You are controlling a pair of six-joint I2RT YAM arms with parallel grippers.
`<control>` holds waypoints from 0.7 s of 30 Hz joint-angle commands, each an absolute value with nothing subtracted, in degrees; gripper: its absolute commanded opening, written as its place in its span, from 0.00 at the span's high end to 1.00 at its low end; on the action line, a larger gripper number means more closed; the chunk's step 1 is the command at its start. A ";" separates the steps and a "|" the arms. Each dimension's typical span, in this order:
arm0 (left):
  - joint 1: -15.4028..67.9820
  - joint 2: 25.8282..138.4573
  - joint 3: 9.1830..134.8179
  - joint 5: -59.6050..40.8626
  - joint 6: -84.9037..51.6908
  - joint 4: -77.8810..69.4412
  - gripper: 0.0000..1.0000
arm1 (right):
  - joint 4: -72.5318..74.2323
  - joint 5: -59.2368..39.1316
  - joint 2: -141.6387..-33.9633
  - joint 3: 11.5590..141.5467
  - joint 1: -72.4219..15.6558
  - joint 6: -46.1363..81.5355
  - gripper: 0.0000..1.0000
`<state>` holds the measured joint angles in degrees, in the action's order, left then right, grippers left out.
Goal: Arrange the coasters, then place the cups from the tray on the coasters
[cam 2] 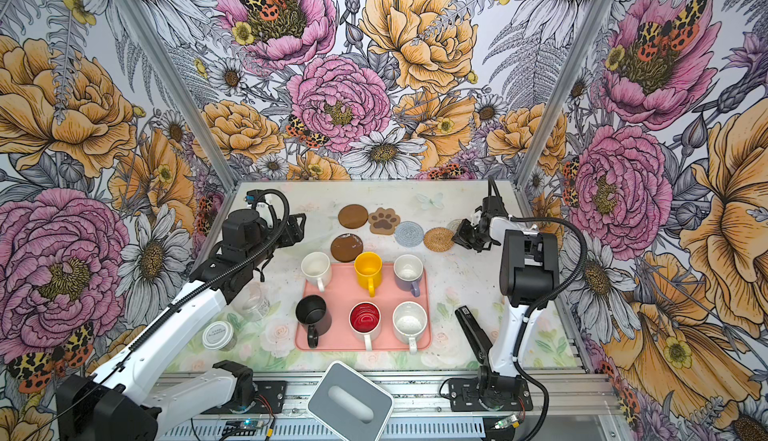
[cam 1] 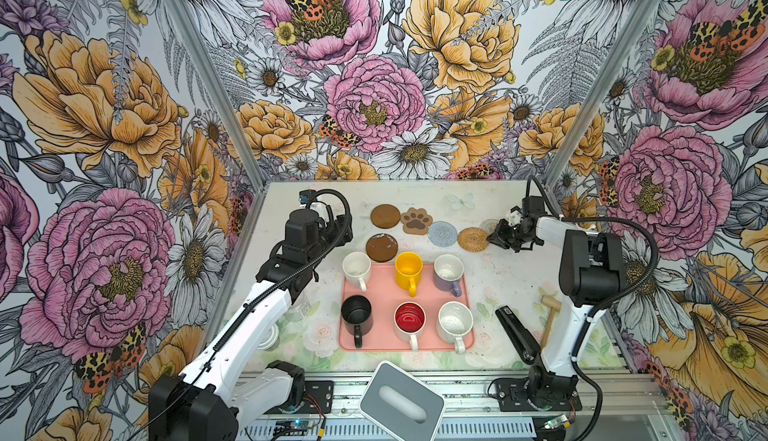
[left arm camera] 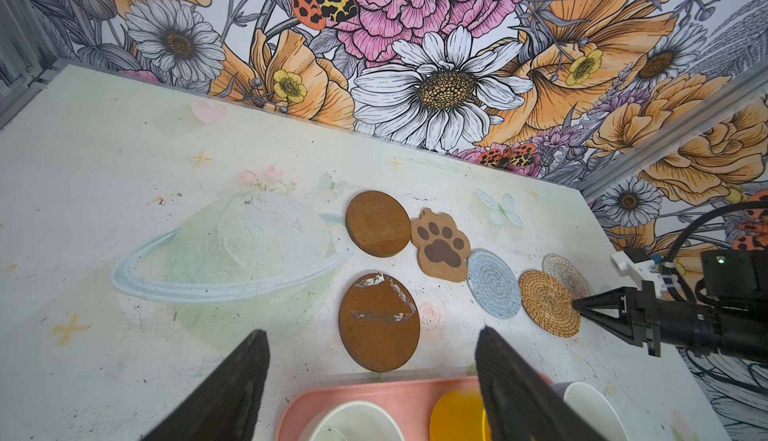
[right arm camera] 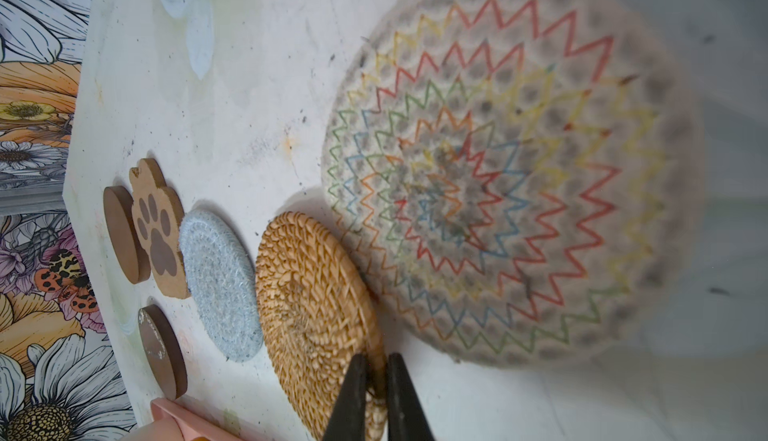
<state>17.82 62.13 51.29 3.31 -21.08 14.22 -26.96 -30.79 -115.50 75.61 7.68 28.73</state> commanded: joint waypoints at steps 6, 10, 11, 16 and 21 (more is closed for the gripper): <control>18.01 61.60 51.77 2.81 -20.49 14.68 0.20 | -26.72 -30.72 -118.97 79.56 5.82 30.27 0.91; 17.92 61.60 51.86 2.91 -20.43 14.75 0.20 | -26.72 -30.68 -120.04 80.54 5.40 30.59 0.91; 17.89 61.55 51.86 2.99 -20.39 14.78 0.20 | -26.72 -30.70 -120.33 80.77 5.29 30.66 0.91; 17.78 61.60 51.77 3.27 -20.33 14.77 0.19 | -26.72 -30.86 -121.64 81.89 4.95 30.89 0.90; 17.84 61.71 51.79 3.25 -20.39 14.79 0.19 | -26.72 -31.20 -123.46 83.99 4.57 31.45 0.90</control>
<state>17.82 62.13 51.29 3.33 -21.06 14.39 -26.76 -31.64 -121.54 81.69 5.26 30.65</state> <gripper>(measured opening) 0.812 0.101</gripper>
